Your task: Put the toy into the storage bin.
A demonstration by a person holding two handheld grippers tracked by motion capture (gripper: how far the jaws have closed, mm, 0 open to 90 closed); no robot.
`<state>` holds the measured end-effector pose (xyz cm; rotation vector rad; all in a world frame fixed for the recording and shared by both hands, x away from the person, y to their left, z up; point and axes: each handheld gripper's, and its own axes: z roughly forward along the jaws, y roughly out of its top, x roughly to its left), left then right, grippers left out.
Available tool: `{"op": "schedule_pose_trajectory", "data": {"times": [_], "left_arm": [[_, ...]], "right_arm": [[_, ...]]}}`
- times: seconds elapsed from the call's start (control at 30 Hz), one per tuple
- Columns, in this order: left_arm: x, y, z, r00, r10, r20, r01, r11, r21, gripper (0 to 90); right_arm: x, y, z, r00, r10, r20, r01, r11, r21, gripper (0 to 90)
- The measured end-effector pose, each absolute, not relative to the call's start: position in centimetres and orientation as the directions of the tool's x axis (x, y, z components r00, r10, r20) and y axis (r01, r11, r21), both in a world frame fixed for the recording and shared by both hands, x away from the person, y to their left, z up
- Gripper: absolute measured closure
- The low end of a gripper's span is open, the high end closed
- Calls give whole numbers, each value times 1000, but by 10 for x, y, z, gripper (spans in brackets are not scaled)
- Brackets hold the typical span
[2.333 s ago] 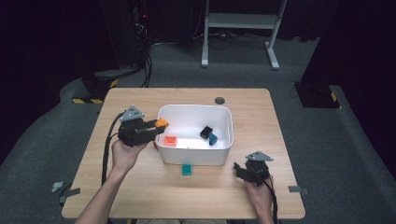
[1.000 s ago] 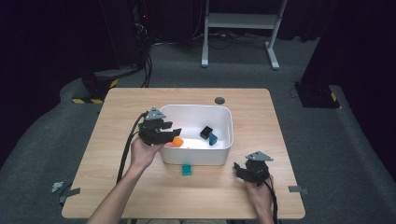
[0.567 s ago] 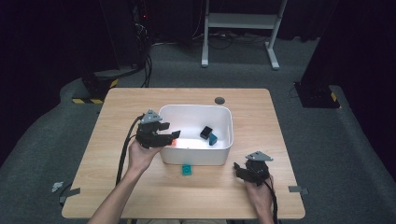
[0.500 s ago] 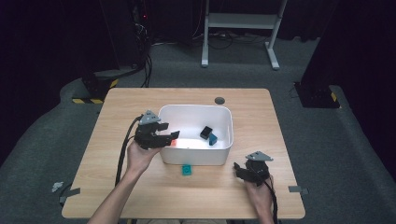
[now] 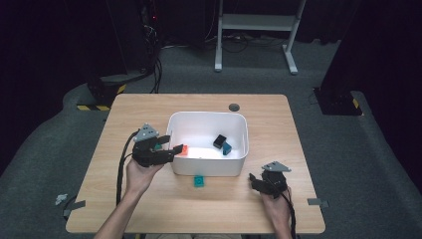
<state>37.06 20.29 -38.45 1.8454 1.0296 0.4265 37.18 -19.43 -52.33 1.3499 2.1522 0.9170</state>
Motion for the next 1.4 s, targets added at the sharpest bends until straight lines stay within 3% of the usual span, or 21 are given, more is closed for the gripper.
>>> {"op": "schedule_pose_trajectory", "data": {"times": [0.73, 1.4], "left_arm": [[332, 233, -404, 536, 830, -154, 479, -150, 865, 313], [322, 248, -437, 484, 862, -151, 522, -146, 841, 304]], "right_arm": [[372, -194, -523, -429, 903, -17, 614, 305, 728, 338], [372, -194, -523, -429, 903, -17, 614, 305, 728, 338]]}}
